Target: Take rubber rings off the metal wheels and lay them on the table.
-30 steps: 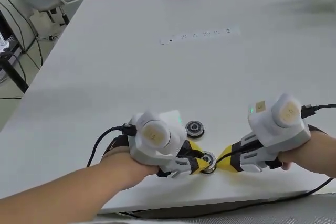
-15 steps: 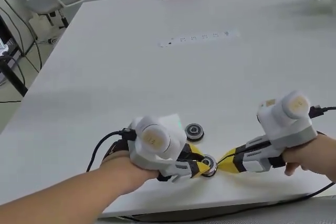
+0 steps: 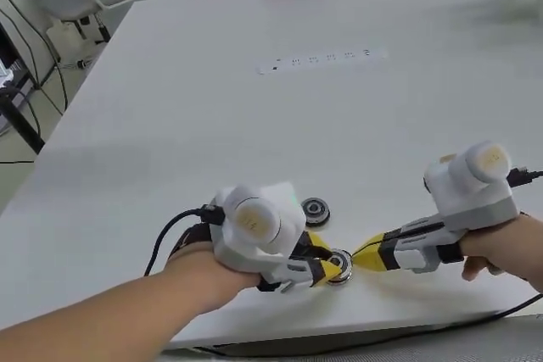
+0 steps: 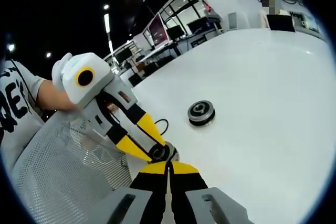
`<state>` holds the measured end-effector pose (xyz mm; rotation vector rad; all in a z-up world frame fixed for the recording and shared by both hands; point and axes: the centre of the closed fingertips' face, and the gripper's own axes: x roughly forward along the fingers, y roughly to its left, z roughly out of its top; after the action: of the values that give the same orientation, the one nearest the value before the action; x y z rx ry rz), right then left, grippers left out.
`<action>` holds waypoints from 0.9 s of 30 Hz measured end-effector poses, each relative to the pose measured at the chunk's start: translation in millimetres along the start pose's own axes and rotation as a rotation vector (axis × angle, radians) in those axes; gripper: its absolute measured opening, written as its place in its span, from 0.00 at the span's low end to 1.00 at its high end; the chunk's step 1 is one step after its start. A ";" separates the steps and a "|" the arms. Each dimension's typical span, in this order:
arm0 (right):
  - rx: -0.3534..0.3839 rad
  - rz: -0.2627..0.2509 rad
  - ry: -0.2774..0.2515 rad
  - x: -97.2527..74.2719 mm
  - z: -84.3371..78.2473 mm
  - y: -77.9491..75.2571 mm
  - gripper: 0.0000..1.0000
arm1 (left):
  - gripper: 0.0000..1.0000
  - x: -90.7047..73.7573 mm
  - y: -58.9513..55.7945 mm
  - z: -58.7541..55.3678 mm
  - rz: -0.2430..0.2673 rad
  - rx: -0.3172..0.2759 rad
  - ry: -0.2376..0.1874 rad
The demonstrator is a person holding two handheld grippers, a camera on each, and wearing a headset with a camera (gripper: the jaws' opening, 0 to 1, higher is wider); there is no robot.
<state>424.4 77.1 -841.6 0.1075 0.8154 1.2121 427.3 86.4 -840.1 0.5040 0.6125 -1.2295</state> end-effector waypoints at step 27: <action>0.005 0.037 -0.002 4.4 4.5 12.5 0.00 | 0.07 -0.2 0.1 0.3 0.003 -0.012 0.000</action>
<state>417.8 87.2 -834.4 0.1283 0.8172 1.2446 427.4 86.3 -839.8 0.4948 0.6180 -1.2221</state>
